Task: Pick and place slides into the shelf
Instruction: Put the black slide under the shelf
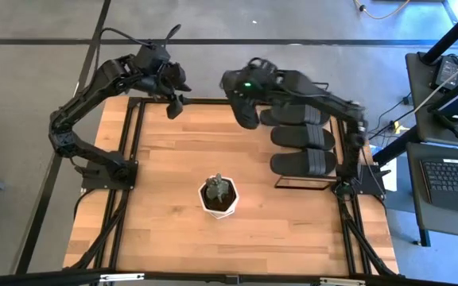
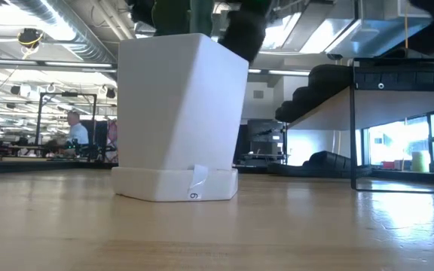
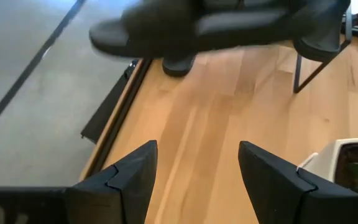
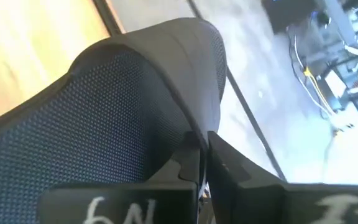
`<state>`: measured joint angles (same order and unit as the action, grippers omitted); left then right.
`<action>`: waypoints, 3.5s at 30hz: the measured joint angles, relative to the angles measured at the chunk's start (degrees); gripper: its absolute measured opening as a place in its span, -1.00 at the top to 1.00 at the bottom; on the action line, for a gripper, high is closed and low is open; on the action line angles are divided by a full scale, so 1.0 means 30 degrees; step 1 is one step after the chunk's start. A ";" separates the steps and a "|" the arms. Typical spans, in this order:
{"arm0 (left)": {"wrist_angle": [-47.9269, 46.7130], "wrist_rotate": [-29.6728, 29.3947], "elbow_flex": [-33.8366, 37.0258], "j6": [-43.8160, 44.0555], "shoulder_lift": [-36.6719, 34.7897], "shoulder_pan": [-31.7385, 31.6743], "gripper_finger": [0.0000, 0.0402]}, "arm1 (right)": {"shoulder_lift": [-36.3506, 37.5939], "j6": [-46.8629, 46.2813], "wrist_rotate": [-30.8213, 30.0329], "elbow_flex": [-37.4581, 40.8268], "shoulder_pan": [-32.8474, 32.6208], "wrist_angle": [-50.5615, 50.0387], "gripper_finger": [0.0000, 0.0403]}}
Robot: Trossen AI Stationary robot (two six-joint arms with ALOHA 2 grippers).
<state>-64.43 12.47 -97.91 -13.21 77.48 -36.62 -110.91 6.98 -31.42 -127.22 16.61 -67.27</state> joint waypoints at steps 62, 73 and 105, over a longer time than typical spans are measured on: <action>-0.1820 -0.1079 0.0000 -0.0291 -0.0244 0.0026 -0.08 | -0.9054 -1.7909 0.8835 0.1717 0.0967 -0.1975 0.90; -0.1897 -0.1072 0.0000 -0.0793 -0.0244 0.0029 -0.08 | -0.9144 -1.6306 0.8575 0.2040 0.0514 0.0112 0.59; 1.0352 0.0529 1.6364 0.7692 -0.0856 0.1867 -0.08 | -0.9108 -1.6714 0.8510 0.2011 0.0571 -0.0052 0.43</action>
<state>-33.37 14.06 -48.82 9.86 74.91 -31.02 -138.23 -43.16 -5.89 -121.19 18.33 -67.43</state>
